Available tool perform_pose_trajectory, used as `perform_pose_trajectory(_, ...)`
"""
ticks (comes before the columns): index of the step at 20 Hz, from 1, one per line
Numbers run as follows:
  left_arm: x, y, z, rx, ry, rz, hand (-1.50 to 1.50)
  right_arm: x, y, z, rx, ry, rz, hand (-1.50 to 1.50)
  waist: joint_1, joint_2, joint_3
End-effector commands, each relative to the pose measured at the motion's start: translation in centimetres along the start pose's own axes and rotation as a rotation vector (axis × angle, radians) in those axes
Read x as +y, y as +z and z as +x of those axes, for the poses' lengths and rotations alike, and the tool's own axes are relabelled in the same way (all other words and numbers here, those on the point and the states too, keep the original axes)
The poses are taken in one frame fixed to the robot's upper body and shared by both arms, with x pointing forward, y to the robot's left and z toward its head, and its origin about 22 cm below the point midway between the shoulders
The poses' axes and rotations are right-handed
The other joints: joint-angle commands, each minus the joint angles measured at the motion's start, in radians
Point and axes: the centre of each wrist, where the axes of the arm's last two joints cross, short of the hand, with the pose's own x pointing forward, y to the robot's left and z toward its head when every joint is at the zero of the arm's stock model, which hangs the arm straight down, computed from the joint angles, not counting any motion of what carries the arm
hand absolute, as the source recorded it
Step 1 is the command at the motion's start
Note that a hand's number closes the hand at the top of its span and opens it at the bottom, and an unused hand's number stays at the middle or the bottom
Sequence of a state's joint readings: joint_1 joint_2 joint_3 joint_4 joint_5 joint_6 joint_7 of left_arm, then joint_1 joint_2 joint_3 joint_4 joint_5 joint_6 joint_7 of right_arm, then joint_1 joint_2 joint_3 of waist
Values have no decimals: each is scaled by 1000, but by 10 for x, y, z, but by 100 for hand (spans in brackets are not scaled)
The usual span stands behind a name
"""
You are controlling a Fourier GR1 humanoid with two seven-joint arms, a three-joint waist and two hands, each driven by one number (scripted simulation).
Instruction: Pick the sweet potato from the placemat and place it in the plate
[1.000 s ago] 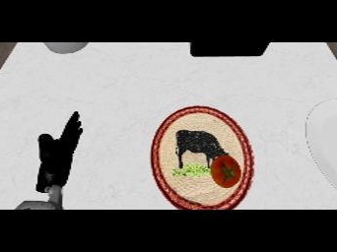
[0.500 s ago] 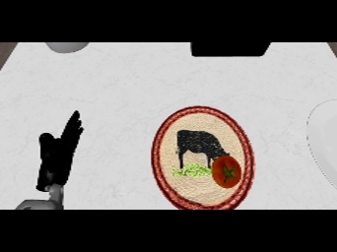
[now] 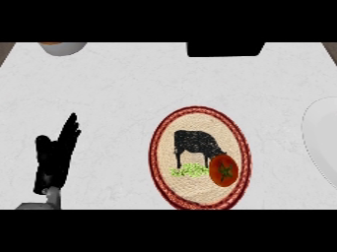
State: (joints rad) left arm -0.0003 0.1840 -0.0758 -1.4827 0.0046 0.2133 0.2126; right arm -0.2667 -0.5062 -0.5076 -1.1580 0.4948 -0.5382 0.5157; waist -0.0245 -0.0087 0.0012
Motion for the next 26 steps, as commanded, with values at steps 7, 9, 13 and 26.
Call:
perform_pose_trajectory(7, -10, -1, 6, -3, -13, -15, 0, -43, 3, -44, -65, -320, -34, -150, 20, 8, -1)
perform_pose_trajectory(9, -9, -2, -2, -7, 5, -13, 0, -35, 52, -58, -76, -328, -30, -150, 16, 7, -2)
perform_pose_trajectory(13, 2, -16, 13, -19, -4, -17, 0, -33, 43, -72, -133, -345, -18, -150, 21, 8, -1)
perform_pose_trajectory(26, -1, 8, 13, -17, -4, -11, 0, -15, 42, -89, -56, -217, -54, -150, 26, 8, -1)
